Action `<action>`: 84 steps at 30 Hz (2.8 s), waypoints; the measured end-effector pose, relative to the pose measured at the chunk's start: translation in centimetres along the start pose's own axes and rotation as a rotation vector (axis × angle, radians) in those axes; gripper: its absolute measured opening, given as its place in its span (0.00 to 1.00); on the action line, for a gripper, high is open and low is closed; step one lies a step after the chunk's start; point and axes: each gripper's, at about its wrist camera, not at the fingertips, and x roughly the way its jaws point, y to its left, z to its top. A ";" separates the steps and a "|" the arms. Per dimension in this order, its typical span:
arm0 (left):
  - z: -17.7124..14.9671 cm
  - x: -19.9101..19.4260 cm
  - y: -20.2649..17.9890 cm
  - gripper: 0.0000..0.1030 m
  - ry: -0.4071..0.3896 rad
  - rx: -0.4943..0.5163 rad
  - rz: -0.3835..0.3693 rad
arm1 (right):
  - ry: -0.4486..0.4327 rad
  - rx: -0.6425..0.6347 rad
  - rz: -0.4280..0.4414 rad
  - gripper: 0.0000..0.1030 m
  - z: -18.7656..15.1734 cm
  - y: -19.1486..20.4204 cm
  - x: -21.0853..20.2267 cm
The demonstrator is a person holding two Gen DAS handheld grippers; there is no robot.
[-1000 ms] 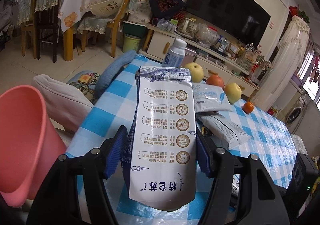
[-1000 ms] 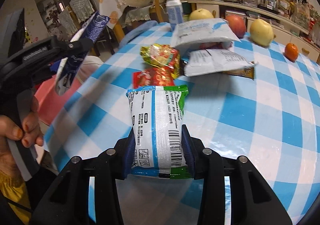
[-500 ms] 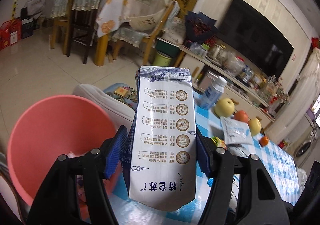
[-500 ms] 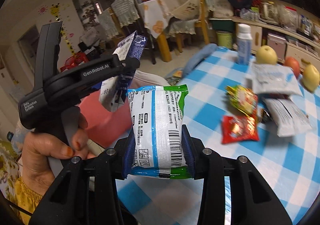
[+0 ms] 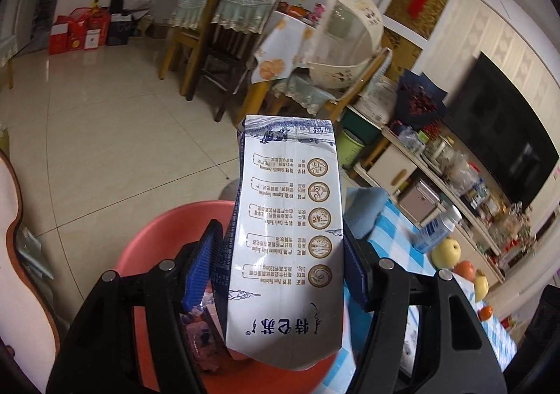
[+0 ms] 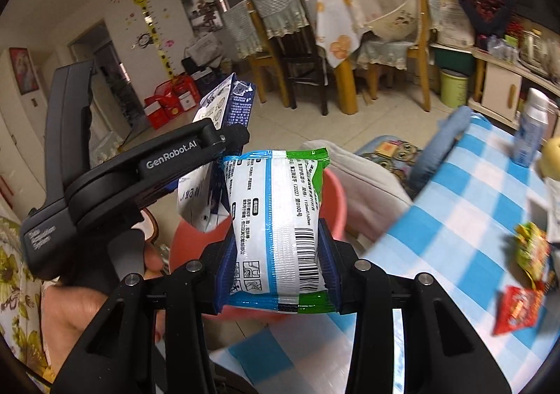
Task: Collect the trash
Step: 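Carry the bag and wrapper over the pink bucket and open both tools, then move both open tools back over the remaining trash on the table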
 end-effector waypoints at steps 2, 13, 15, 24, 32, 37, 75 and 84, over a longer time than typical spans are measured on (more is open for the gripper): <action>0.3 0.2 0.7 0.63 0.001 -0.015 0.006 | 0.008 0.005 0.008 0.42 0.4 0.3 1.3; 0.8 0.8 1.8 0.88 0.000 -0.029 0.119 | -0.019 0.003 -0.129 0.84 -0.9 -0.8 2.7; 0.7 0.9 1.7 0.89 0.008 -0.037 0.117 | -0.029 0.002 -0.166 0.86 -1.5 -1.3 2.0; -0.5 1.1 -1.6 0.91 0.021 0.056 0.098 | -0.023 0.084 -0.220 0.86 -4.4 -4.7 -1.5; -1.8 0.6 -5.5 0.91 -0.029 0.196 0.045 | -0.015 0.122 -0.242 0.90 -7.8 -6.2 -4.6; -2.8 0.5 -7.7 0.91 -0.060 0.267 -0.050 | -0.024 0.109 -0.261 0.90 -9.0 -6.5 -6.1; -8.8 1.2 -15.7 0.92 -0.009 0.574 -0.115 | -0.149 0.384 -0.290 0.92 -13.9 -16.3 -17.3; -11.3 1.7 -17.9 0.92 0.052 0.654 -0.163 | -0.192 0.435 -0.285 0.92 -14.4 -19.0 -20.2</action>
